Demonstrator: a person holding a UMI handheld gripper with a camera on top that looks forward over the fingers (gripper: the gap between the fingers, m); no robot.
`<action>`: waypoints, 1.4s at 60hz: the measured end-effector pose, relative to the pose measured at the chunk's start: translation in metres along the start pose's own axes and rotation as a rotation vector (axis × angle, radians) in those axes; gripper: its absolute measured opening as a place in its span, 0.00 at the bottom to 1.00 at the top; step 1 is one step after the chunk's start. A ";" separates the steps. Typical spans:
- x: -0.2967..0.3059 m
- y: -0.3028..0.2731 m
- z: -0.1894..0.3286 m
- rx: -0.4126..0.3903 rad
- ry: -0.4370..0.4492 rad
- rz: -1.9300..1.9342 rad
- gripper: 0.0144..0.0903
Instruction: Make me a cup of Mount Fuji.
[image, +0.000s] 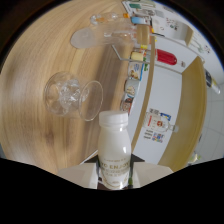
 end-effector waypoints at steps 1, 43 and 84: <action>0.002 0.000 0.001 -0.002 0.008 -0.026 0.44; 0.061 0.013 -0.030 0.174 0.068 0.846 0.45; -0.068 0.001 0.026 0.092 -0.244 1.826 0.46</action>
